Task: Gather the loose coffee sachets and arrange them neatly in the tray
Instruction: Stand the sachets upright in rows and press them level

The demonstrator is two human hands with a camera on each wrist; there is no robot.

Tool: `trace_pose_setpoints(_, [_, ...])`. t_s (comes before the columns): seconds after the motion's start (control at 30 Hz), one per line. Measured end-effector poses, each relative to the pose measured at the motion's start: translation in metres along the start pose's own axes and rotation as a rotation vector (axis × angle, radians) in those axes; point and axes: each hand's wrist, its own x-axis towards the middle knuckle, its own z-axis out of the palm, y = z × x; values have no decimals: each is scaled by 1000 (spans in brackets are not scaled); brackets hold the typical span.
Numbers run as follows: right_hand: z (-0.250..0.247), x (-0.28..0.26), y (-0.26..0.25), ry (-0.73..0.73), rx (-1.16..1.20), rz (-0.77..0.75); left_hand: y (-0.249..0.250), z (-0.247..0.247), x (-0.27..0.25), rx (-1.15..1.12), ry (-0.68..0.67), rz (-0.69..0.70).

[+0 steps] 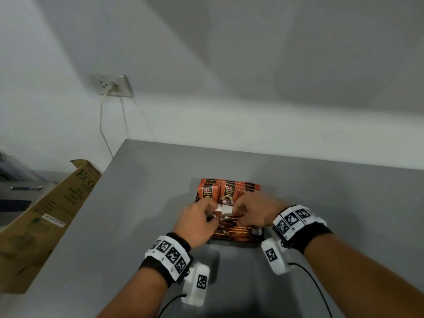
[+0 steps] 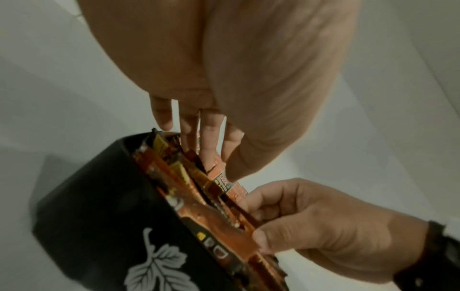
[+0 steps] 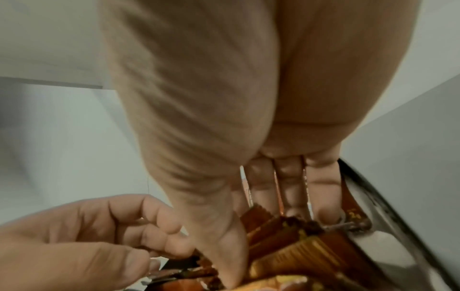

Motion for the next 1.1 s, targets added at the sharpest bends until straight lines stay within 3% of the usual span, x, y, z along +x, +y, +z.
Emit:
trace_pose_setpoints(0.2, [6, -1, 6, 81, -7, -26, -1, 2, 3, 195, 3, 58])
trace_pose_setpoints(0.43, [25, 5, 16, 215, -64, -27, -3, 4, 7, 242, 6, 70])
trace_pose_setpoints(0.57, [11, -6, 20, 336, 96, -49, -4, 2, 7, 177, 20, 35])
trace_pose_setpoints(0.67, [-4, -19, 19, 439, 388, -17, 5, -2, 5, -87, 95, -10])
trace_pose_setpoints(0.77, [-9, -28, 7, 493, 826, -41, 26, -1, 8, -498, 119, -61])
trace_pose_setpoints(0.9, [0, -33, -14, 396, 1182, -91, 49, 5, 15, -1193, -21, -155])
trace_pose_setpoints(1.0, [9, -32, -28, 425, 1126, -75, 65, 2, 14, -1443, -115, -252])
trace_pose_setpoints(1.1, [5, -42, -33, 635, 674, -17, 69, -1, 15, -1449, -85, -280])
